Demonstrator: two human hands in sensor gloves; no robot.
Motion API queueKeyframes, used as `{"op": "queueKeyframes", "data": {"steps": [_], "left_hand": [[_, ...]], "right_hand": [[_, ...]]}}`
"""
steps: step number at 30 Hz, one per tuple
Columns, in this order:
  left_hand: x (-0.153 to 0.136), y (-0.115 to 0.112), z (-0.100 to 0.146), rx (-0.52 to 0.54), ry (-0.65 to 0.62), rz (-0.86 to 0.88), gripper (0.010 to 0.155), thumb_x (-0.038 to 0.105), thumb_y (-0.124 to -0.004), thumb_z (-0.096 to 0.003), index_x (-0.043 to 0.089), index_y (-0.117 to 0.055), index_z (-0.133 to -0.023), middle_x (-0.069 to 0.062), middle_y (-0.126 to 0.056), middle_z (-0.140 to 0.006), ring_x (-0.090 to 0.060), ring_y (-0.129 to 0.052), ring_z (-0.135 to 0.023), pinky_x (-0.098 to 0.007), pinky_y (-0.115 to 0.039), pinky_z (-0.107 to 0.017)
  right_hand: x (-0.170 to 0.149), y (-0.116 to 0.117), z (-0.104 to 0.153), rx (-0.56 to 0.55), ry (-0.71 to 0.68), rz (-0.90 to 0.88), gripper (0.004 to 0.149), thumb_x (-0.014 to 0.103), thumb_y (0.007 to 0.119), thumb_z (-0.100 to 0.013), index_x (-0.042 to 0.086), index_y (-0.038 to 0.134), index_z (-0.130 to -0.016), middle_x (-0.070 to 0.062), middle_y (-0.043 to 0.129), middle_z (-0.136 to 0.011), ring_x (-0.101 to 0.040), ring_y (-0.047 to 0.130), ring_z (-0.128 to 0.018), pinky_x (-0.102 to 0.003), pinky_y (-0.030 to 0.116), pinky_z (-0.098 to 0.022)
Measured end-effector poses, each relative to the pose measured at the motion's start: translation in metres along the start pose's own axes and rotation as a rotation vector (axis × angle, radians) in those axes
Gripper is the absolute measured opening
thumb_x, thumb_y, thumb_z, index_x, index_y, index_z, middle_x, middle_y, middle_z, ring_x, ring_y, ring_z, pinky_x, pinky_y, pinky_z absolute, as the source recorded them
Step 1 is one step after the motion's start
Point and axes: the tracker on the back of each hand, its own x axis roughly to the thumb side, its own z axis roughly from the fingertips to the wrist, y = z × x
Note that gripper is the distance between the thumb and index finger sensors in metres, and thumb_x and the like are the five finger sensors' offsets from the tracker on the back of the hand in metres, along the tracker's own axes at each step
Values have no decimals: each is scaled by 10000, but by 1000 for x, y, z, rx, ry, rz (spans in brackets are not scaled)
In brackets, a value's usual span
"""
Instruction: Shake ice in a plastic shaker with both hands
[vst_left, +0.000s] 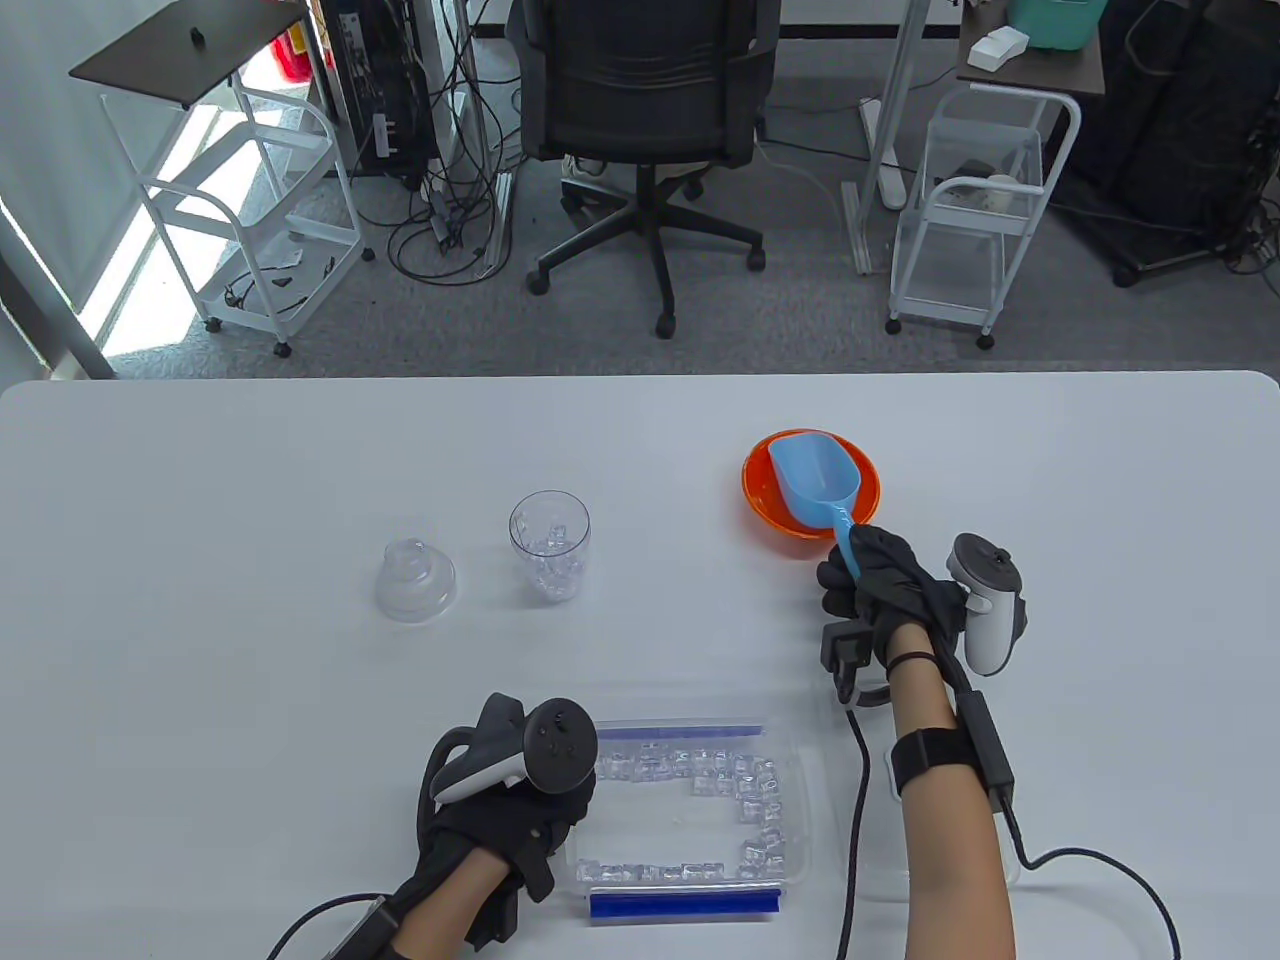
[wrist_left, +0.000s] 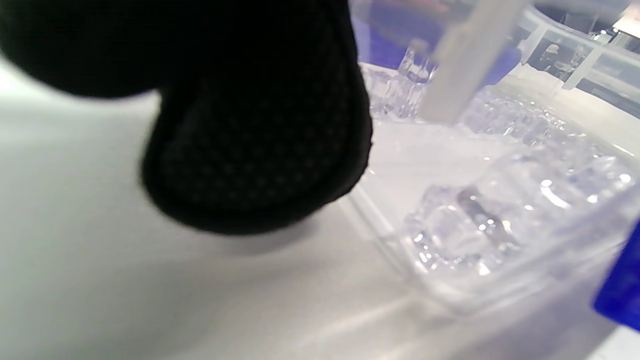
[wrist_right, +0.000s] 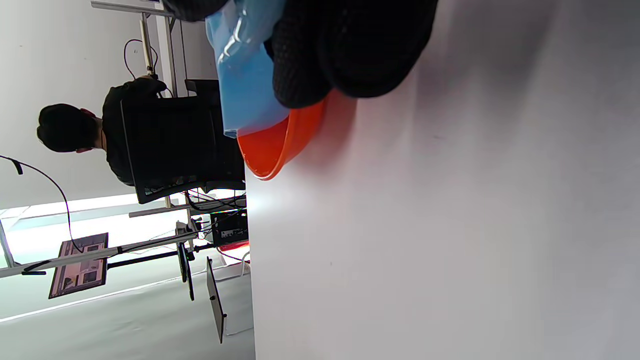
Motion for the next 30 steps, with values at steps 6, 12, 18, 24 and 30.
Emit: {"op": "queueKeyframes", "data": {"steps": [6, 12, 18, 24, 30], "left_hand": [[0, 0, 0, 0, 0, 0, 721, 318, -415, -644, -220, -70, -978, -140, -1011, -555, -205, -1069, -255, -296, -882, -165], [0, 0, 0, -1, 0, 0, 720, 318, -415, -644, -220, -71, -977, -141, -1011, -555, -205, -1069, -256, -296, -882, -165], [0, 0, 0, -1, 1, -1, 720, 318, -415, -644, -219, -71, -978, -141, -1011, -555, -206, -1069, -256, -296, -882, -166], [0, 1, 0, -1, 2, -8, 722, 320, -415, -645, -219, -71, -980, -142, -1012, -557, -208, -1069, -258, -297, -882, -167], [0, 1, 0, -2, 2, -10, 714, 323, -416, -645, -216, -91, -982, -149, -1012, -564, -215, -1069, -265, -300, -882, -172]], "right_hand": [[-6, -5, 2, 15, -4, -68, 693, 483, 482, -666, 62, 215, -1148, -239, 472, -1100, -407, 763, -868, -464, 769, -597], [-5, -14, 8, -1, 3, -25, 701, 484, 467, -668, 55, 198, -1151, -312, 328, -1131, -528, 593, -946, -600, 631, -656], [-4, -21, 16, -39, -5, 13, 700, 472, 478, -664, 31, 227, -1147, -342, 327, -1121, -577, 568, -932, -642, 601, -637], [-2, -24, 26, -64, -25, 26, 694, 458, 486, -662, 13, 255, -1142, -367, 340, -1105, -623, 539, -911, -668, 584, -615], [12, -25, 44, -72, -66, 92, 693, 454, 490, -661, 8, 261, -1139, -380, 330, -1102, -634, 514, -913, -678, 580, -606]]}}
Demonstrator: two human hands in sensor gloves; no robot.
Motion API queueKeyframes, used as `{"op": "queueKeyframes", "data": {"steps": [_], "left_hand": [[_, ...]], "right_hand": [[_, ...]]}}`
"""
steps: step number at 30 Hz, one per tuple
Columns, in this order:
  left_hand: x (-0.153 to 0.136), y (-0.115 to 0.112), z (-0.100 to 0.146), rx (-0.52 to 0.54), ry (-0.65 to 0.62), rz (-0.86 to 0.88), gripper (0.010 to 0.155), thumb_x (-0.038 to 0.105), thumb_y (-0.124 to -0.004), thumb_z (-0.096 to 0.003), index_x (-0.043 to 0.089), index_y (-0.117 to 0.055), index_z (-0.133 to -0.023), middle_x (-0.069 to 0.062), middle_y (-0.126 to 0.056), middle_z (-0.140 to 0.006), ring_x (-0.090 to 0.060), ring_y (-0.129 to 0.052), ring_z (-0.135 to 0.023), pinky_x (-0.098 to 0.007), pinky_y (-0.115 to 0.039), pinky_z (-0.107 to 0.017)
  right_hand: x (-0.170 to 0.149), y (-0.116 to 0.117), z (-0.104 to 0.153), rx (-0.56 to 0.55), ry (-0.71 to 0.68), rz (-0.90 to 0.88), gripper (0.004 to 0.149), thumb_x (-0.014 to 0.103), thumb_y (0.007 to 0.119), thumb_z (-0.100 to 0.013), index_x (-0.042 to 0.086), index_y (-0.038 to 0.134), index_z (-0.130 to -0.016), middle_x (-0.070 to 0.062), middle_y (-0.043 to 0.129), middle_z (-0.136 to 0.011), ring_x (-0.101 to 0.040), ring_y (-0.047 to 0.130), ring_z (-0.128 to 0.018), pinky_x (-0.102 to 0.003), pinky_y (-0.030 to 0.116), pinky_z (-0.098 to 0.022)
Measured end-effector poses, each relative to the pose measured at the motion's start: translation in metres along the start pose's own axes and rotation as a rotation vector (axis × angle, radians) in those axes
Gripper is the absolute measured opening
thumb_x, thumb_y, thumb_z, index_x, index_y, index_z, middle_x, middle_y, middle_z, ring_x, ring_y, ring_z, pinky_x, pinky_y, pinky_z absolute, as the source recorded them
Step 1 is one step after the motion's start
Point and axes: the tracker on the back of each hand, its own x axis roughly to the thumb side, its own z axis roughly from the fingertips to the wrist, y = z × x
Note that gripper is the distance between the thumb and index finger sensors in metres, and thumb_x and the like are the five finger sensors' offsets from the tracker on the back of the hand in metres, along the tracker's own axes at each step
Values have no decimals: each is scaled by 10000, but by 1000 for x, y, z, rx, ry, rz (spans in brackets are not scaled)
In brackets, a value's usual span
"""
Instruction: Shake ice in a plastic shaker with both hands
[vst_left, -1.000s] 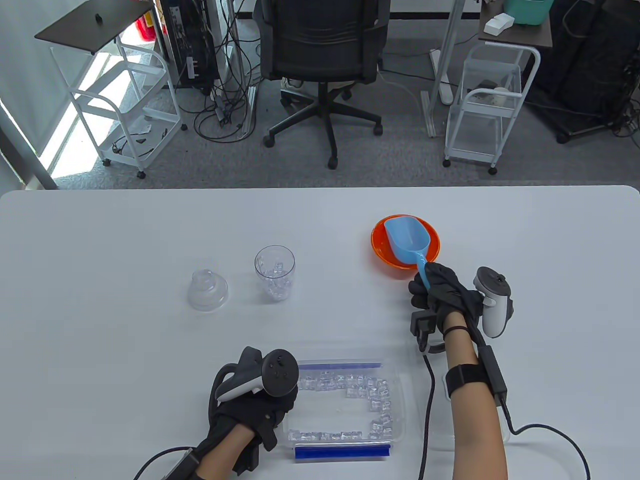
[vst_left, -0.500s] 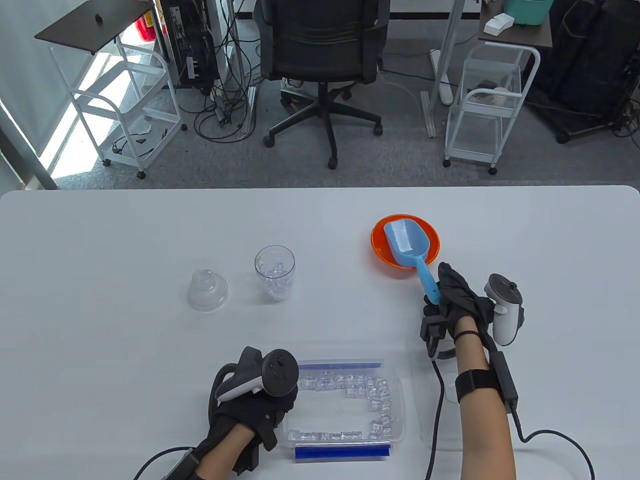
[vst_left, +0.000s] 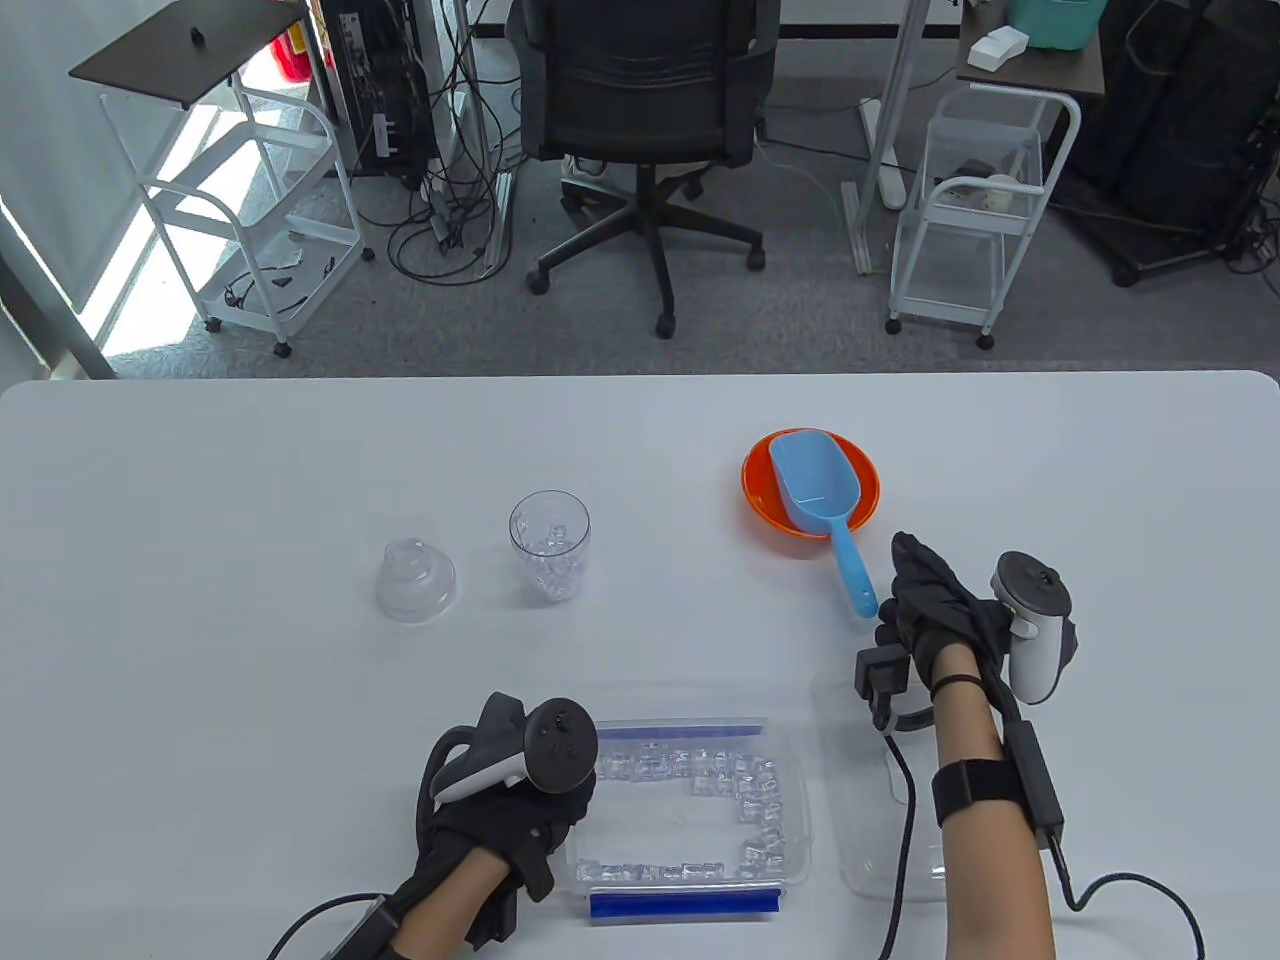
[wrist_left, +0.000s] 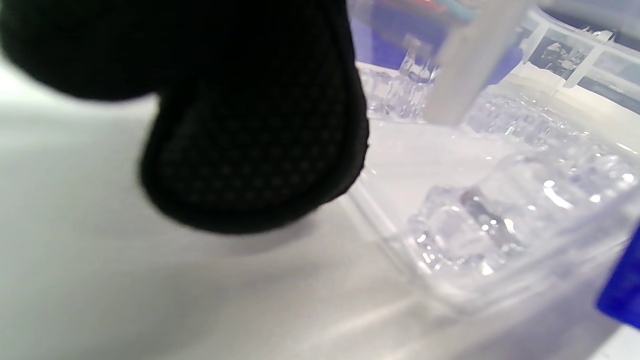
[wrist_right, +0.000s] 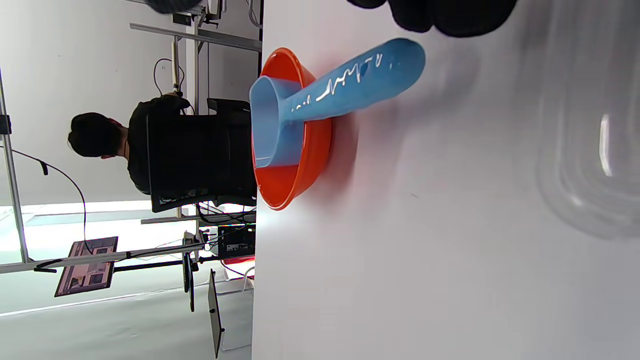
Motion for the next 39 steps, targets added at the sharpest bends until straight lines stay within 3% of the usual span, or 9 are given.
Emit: {"op": "queueKeyframes", "data": {"steps": [5, 9, 13, 17, 21, 23, 28, 32, 39], "left_hand": [[-1, 0, 0, -4, -1, 7, 714, 328, -414, -647, -207, -89, -989, -162, -1007, -586, -231, -1069, -288, -309, -882, -190], [-1, 1, 1, -2, 0, 7, 719, 340, -417, -648, -200, -95, -997, -169, -1007, -593, -236, -1070, -295, -308, -882, -195], [-7, 7, 4, 4, 4, 32, 778, 429, -448, -657, -154, -85, -1022, -187, -999, -630, -258, -1065, -335, -316, -881, -224], [-19, 20, 13, 95, 31, 53, 871, 539, -486, -639, -124, -91, -1041, -193, -991, -649, -263, -1061, -358, -320, -879, -241], [-22, 30, 23, 138, 49, 42, 870, 549, -554, -620, -143, -274, -1067, -187, -1015, -608, -256, -1070, -315, -316, -882, -210], [-16, 32, 28, 108, 36, 17, 869, 548, -578, -612, -148, -321, -1065, -193, -1021, -606, -261, -1075, -313, -318, -886, -208], [2, 32, 31, 68, -7, -55, 893, 546, -615, -598, -156, -319, -1065, -215, -1015, -651, -284, -1085, -353, -329, -896, -234], [7, 28, 32, -74, 0, -60, 729, 537, -648, -589, -124, -731, -886, -152, -1081, -558, -237, -1113, -283, -301, -916, -184], [4, 18, 23, -180, -26, -30, 639, 517, -731, -548, -69, -849, -775, -111, -1128, -493, -235, -1137, -250, -316, -930, -160]], "right_hand": [[17, 1, 24, -36, -84, 109, 689, 446, 521, -651, 10, 303, -1137, -380, 354, -1095, -639, 504, -910, -693, 566, -596], [29, 15, 52, -25, -209, 331, 678, 438, 577, -631, 17, 392, -1129, -378, 435, -1080, -654, 508, -899, -726, 541, -579], [34, 38, 83, 17, -298, 709, 678, 433, 609, -619, 20, 426, -1125, -346, 512, -1043, -585, 624, -832, -621, 634, -575], [24, 70, 105, 100, -386, 1008, 667, 417, 641, -610, 33, 458, -1123, -338, 495, -1057, -582, 603, -838, -608, 620, -585], [4, 103, 119, 83, -558, 1249, 648, 405, 673, -588, 71, 494, -1114, -298, 494, -1071, -549, 591, -856, -592, 603, -609], [-4, 117, 128, 171, -605, 1358, 619, 391, 672, -587, 89, 518, -1105, -276, 521, -1066, -529, 616, -850, -578, 618, -608], [-15, 131, 132, 241, -632, 1405, 557, 346, 682, -582, 103, 593, -1075, -237, 630, -1028, -494, 701, -813, -556, 669, -580], [-20, 131, 128, 247, -614, 1394, 542, 314, 681, -582, 99, 590, -1072, -235, 631, -1018, -488, 710, -801, -551, 673, -575], [-20, 129, 124, 217, -611, 1390, 493, 273, 687, -579, 144, 629, -1051, -190, 682, -996, -447, 753, -785, -525, 701, -568]]}}
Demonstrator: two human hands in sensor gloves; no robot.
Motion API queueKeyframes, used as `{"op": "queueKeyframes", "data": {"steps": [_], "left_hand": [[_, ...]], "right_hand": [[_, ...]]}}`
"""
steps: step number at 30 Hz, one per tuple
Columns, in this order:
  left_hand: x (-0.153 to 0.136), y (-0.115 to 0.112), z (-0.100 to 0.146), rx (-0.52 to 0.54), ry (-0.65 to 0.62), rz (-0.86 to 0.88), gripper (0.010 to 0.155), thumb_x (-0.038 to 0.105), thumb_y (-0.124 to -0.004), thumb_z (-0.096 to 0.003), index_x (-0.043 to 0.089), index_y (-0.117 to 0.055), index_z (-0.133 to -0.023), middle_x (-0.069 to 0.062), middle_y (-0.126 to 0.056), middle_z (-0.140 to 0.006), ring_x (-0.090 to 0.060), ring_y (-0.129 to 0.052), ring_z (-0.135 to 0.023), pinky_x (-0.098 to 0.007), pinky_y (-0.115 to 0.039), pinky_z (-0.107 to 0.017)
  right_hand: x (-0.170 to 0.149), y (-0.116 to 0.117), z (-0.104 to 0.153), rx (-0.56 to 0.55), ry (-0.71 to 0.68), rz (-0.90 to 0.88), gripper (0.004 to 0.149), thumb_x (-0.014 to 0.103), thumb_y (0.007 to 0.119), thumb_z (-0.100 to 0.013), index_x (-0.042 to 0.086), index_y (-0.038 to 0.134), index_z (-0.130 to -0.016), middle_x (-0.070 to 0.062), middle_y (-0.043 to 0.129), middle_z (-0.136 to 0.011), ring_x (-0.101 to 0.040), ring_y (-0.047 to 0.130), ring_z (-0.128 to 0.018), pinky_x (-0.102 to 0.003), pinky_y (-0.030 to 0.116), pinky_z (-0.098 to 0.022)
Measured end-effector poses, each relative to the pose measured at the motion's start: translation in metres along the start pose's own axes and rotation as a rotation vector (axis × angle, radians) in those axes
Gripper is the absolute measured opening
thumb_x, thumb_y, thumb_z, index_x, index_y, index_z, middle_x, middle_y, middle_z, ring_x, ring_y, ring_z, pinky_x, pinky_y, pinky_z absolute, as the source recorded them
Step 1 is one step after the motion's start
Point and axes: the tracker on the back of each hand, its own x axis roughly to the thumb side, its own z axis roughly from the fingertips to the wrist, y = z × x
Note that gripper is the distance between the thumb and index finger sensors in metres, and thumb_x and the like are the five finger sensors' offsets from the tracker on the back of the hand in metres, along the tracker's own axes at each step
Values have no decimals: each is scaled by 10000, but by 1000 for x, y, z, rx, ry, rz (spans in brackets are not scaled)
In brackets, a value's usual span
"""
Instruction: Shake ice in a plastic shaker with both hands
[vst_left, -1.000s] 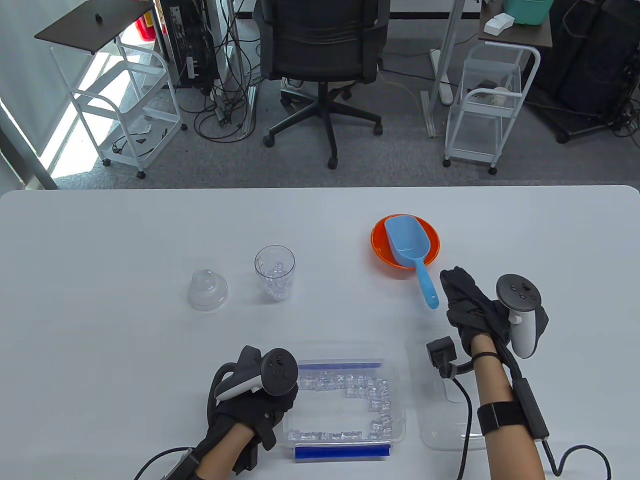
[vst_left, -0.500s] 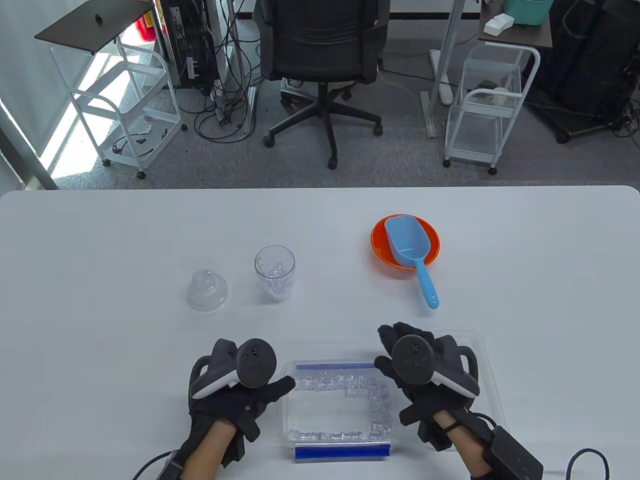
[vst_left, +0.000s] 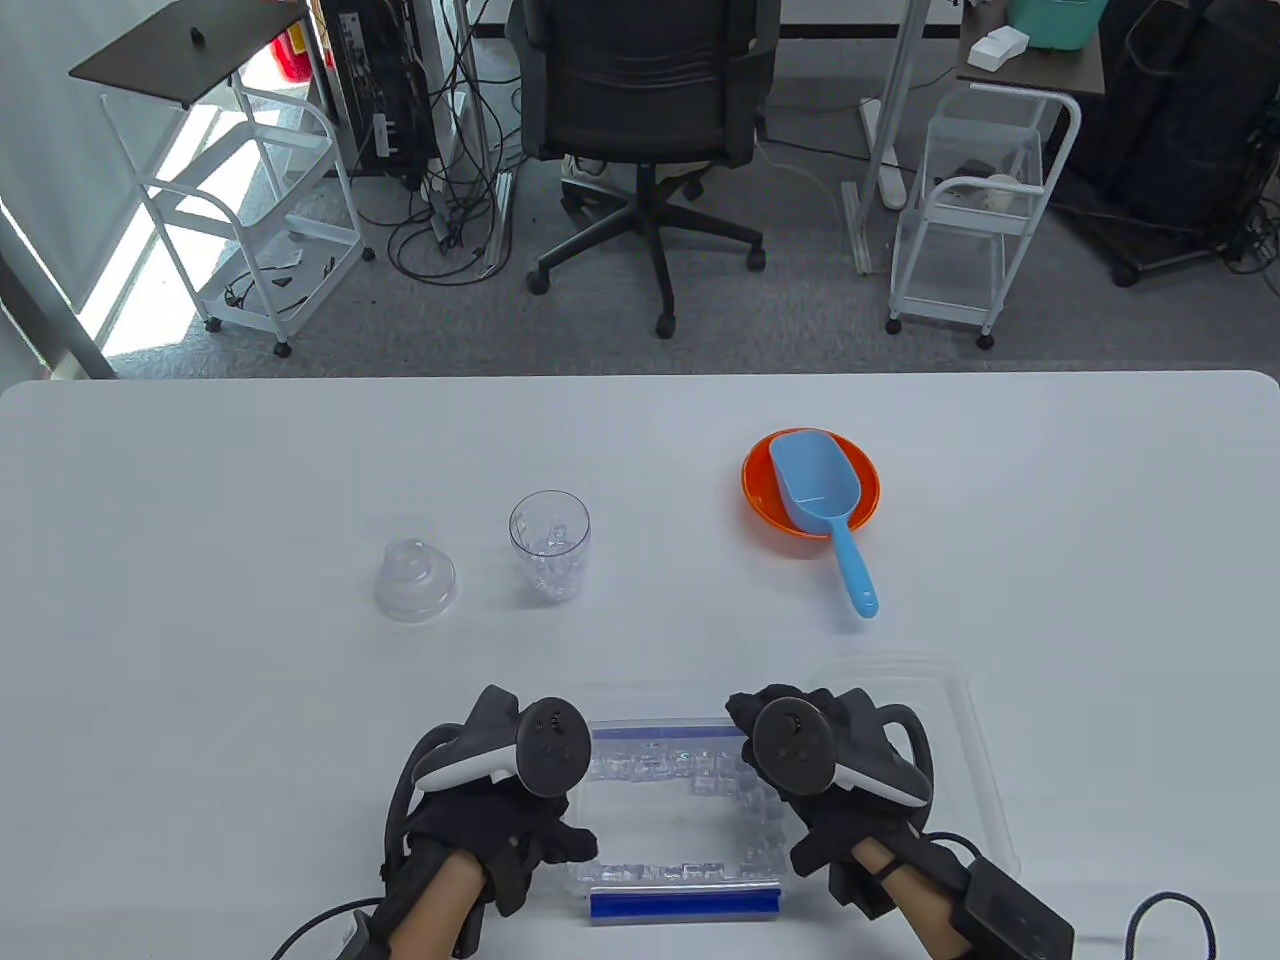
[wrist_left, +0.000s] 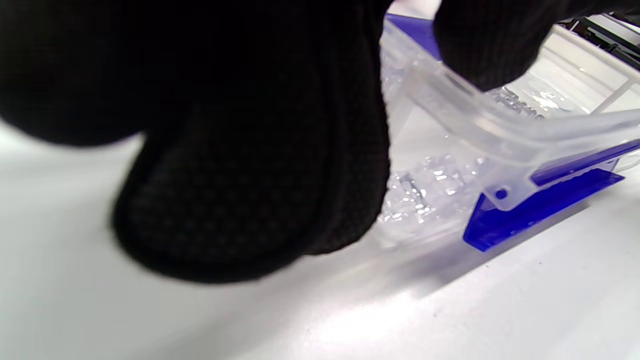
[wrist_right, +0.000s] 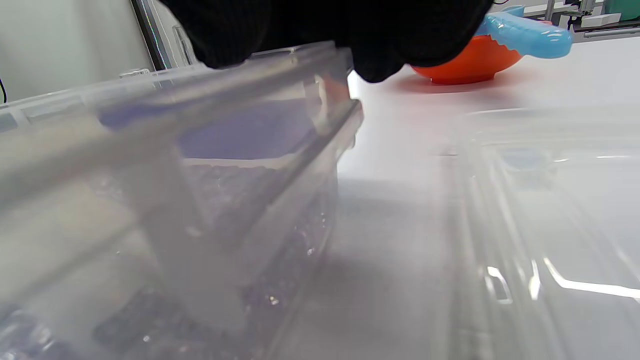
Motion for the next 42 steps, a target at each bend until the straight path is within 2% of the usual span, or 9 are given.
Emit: {"op": "queueKeyframes", "data": {"steps": [8, 13, 17, 20, 23, 25, 29, 35, 42], "left_hand": [[-6, 0, -1, -2, -4, 50, 613, 484, -747, -537, -65, -839, -793, -113, -1125, -533, -244, -1143, -296, -326, -937, -191], [-16, 3, 0, 16, 29, 93, 566, 449, -720, -563, -56, -836, -791, -92, -1121, -509, -223, -1135, -279, -317, -932, -186], [-29, 7, 1, 39, 102, 138, 489, 422, -697, -581, -5, -868, -749, -55, -1120, -441, -201, -1124, -229, -308, -923, -158], [-35, 10, -3, 46, 133, 173, 491, 412, -685, -589, -15, -838, -775, -74, -1104, -471, -212, -1114, -260, -314, -914, -178], [-38, 16, -8, 102, 183, 156, 490, 416, -670, -597, -7, -798, -811, -54, -1073, -464, -192, -1086, -254, -303, -895, -183], [-35, 23, -15, 154, 185, 116, 484, 403, -679, -594, -11, -792, -817, -23, -1066, -433, -147, -1079, -221, -276, -898, -165], [-25, 42, -38, 192, 210, 34, 506, 407, -702, -576, 6, -767, -879, -62, -1060, -466, -165, -1077, -259, -283, -896, -201], [-5, 67, -69, 202, 220, -93, 510, 360, -734, -571, 49, -686, -973, -73, -1006, -656, -200, -1055, -449, -305, -888, -335], [11, 79, -89, 242, 231, -164, 502, 361, -735, -570, 100, -679, -996, -69, -988, -704, -210, -1043, -499, -314, -879, -377]], "right_hand": [[-12, 7, -9, 7, 58, 4, 445, 256, 696, -575, 218, 655, -1017, -129, 738, -971, -411, 788, -783, -513, 718, -573], [-13, 6, -10, 12, 50, -26, 435, 262, 713, -561, 190, 701, -989, -134, 771, -944, -419, 810, -760, -519, 731, -555], [-10, 3, -10, 88, 15, -45, 437, 255, 736, -546, 147, 720, -969, -159, 795, -911, -431, 834, -723, -526, 748, -523], [-9, 2, -10, 132, 8, -63, 437, 256, 750, -541, 118, 729, -955, -176, 815, -879, -433, 853, -685, -524, 761, -494], [-8, -1, -9, 213, 20, -75, 443, 260, 758, -539, 82, 731, -944, -196, 846, -832, -425, 883, -637, -519, 781, -457], [-9, -2, -6, 272, 23, -87, 455, 269, 767, -535, 55, 734, -935, -209, 859, -812, -430, 895, -617, -523, 787, -444], [-10, -4, 3, 368, 13, -88, 477, 301, 795, -520, -4, 769, -885, -221, 911, -751, -441, 928, -570, -536, 804, -409], [-10, -3, 6, 420, -16, -109, 486, 334, 818, -494, -76, 840, -753, -228, 993, -617, -446, 980, -464, -542, 832, -334], [-6, 1, 6, 459, -59, -138, 488, 366, 815, -488, -86, 886, -657, -203, 1043, -527, -420, 1022, -390, -522, 860, -281]]}}
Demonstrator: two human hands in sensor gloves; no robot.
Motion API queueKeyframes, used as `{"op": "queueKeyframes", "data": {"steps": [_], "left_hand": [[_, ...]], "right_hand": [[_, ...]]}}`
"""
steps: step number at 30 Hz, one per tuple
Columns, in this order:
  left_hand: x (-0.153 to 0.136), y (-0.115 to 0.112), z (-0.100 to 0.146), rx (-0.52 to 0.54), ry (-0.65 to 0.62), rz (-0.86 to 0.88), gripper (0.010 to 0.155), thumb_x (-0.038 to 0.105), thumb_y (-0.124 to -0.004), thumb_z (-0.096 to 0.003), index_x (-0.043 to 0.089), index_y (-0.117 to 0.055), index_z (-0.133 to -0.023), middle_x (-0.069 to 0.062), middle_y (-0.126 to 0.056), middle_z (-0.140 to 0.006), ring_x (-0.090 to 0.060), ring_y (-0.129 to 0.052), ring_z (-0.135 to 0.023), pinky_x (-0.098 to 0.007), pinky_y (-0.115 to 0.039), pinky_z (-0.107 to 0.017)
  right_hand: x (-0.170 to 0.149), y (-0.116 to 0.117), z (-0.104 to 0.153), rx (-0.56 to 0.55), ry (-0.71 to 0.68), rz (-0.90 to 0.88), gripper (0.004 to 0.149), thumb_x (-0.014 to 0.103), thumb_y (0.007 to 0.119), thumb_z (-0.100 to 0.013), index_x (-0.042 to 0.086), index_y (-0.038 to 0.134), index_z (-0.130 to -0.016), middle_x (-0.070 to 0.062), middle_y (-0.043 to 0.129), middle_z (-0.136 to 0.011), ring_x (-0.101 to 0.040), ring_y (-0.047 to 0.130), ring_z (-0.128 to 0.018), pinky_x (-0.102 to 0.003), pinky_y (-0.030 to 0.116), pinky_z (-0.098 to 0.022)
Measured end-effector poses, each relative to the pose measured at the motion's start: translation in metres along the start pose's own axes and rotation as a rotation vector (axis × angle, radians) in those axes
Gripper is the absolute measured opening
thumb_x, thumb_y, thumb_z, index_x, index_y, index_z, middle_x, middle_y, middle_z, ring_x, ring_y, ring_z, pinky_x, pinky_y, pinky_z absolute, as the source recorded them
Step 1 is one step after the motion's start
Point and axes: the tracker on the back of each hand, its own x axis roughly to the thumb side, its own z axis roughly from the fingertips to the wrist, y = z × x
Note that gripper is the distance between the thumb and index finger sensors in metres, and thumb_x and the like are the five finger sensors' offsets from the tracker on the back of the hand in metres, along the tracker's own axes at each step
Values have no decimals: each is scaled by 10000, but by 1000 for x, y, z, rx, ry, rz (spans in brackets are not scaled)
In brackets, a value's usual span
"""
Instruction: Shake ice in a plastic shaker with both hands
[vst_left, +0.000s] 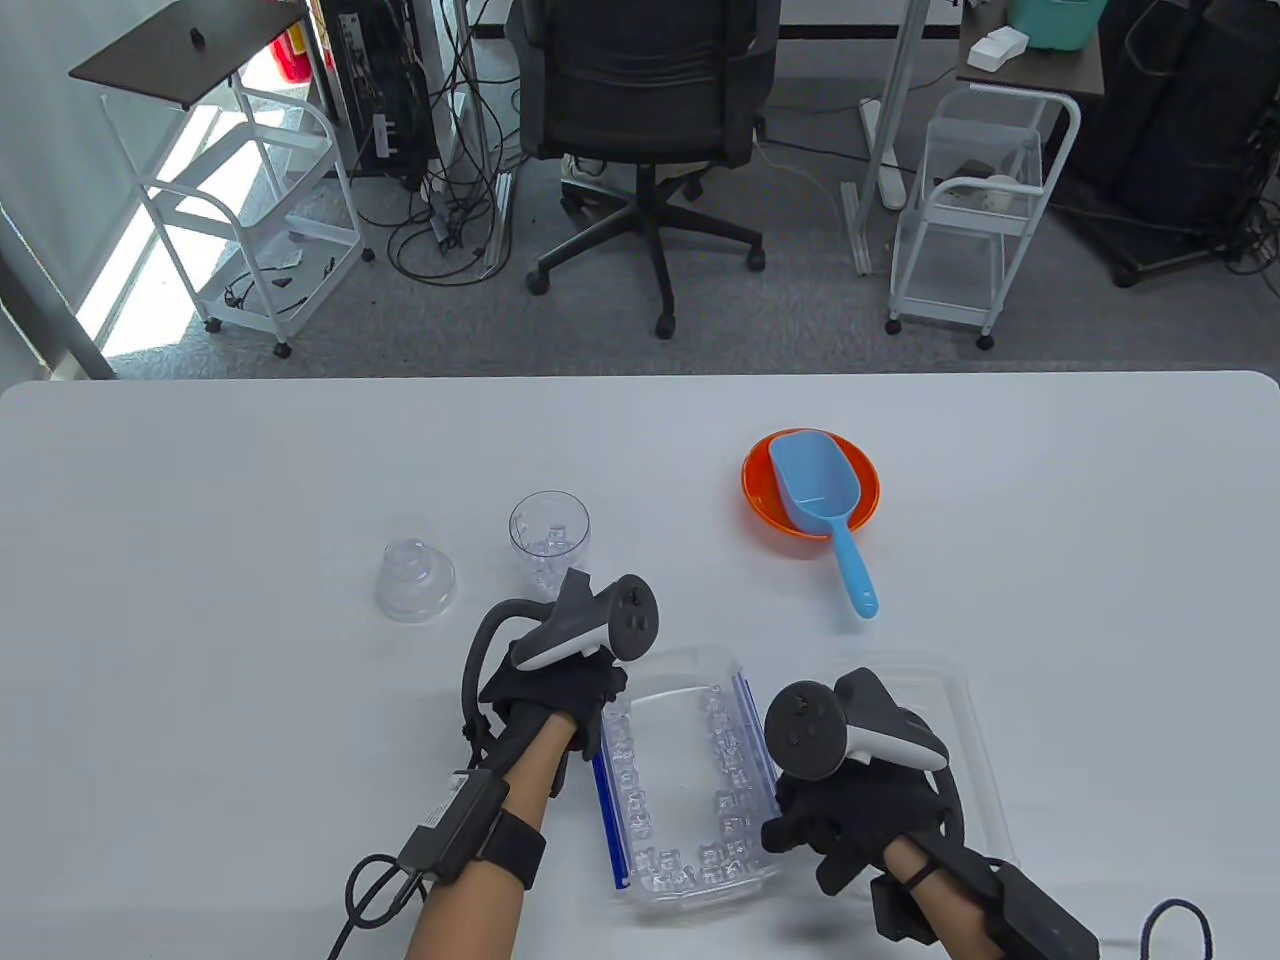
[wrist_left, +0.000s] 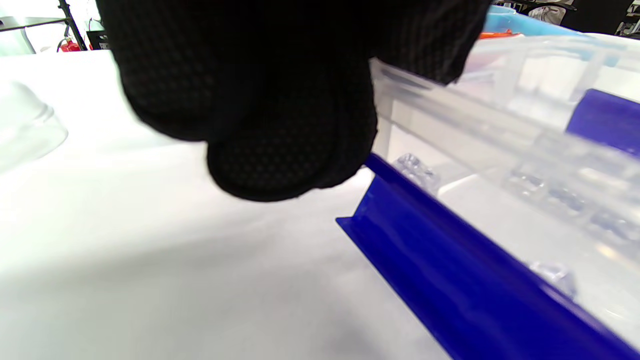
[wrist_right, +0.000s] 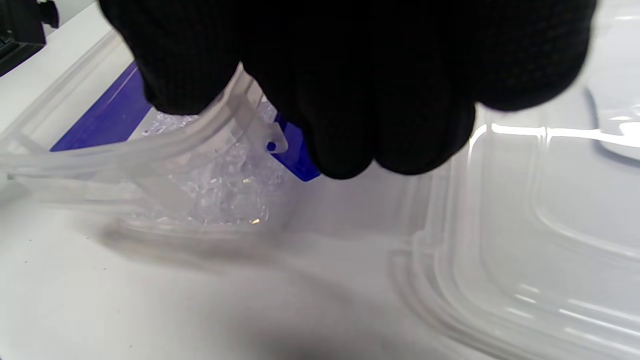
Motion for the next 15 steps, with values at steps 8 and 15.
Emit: {"op": "queueKeyframes", "data": {"steps": [8, 15], "left_hand": [[7, 2, -7, 31, 0, -8, 498, 372, -732, -567, 141, -682, -1005, -65, -976, -718, -205, -1032, -510, -316, -869, -391], [5, 2, -7, 26, -4, 12, 500, 380, -727, -570, 133, -682, -1002, -62, -973, -719, -203, -1032, -510, -314, -870, -391]], "right_hand": [[-1, 4, -4, 50, -51, -87, 492, 374, 807, -492, -93, 903, -611, -187, 1064, -485, -406, 1040, -351, -510, 872, -254], [-2, 4, -3, 50, -43, -87, 493, 380, 800, -496, -87, 902, -618, -183, 1061, -490, -405, 1037, -353, -508, 871, -255]]}}
